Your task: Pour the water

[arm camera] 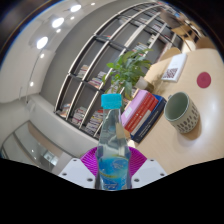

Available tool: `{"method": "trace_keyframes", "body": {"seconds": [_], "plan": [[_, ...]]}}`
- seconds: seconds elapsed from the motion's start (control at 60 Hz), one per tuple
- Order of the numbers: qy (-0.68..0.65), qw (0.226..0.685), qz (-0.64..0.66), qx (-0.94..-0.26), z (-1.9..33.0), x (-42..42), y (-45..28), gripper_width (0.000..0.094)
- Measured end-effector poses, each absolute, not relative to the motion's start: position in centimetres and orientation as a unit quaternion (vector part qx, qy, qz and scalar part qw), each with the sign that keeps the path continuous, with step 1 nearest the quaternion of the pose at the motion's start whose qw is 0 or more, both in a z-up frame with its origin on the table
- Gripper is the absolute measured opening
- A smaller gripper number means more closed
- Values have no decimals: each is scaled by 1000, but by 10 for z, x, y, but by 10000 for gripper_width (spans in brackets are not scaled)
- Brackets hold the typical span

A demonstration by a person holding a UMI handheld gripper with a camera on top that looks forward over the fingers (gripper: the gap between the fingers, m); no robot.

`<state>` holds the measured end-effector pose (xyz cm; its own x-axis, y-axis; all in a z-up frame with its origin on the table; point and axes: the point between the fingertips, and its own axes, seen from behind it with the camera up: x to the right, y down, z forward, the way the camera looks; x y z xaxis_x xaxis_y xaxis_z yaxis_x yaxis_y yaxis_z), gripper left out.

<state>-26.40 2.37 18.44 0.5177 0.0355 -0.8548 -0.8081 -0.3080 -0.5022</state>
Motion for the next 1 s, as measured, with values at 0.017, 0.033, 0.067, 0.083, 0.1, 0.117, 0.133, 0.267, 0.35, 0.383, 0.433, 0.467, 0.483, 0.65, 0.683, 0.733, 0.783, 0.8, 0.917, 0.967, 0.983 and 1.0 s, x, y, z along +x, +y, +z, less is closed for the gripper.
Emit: {"method": "trace_keyframes", "body": {"seconds": [0.017, 0.033, 0.067, 0.083, 0.1, 0.117, 0.133, 0.267, 0.35, 0.383, 0.433, 0.467, 0.483, 0.65, 0.683, 0.733, 0.783, 0.8, 0.917, 0.967, 0.983, 1.0], "plan": [[290, 512, 416, -693, 185, -260, 29, 357], [305, 503, 423, -689, 198, -254, 21, 359], [333, 496, 438, -671, 189, -245, 41, 359], [347, 490, 446, -664, 188, -240, 46, 359], [360, 484, 454, -656, 188, -236, 50, 359], [370, 480, 463, -647, 189, -232, 54, 359], [381, 475, 472, -637, 189, -228, 58, 358], [496, 395, 541, -552, 182, -207, 85, 364], [548, 341, 571, -507, 178, -202, 93, 363], [563, 326, 583, -488, 176, -201, 96, 362], [584, 297, 599, -460, 173, -199, 101, 363], [599, 287, 606, -438, 172, -193, 104, 383], [606, 280, 607, -430, 176, -189, 97, 386], [652, 232, 626, -359, 168, -175, 113, 386], [650, 230, 629, -358, 169, -175, 115, 385], [646, 226, 630, -367, 168, -177, 118, 384], [641, 224, 629, -378, 170, -180, 115, 384], [639, 224, 628, -383, 170, -181, 117, 384], [598, 279, 617, -428, 189, -175, 118, 384], [561, 319, 600, -473, 202, -174, 114, 385], [546, 337, 590, -490, 207, -172, 113, 386], [530, 357, 578, -508, 212, -168, 112, 387]]}}
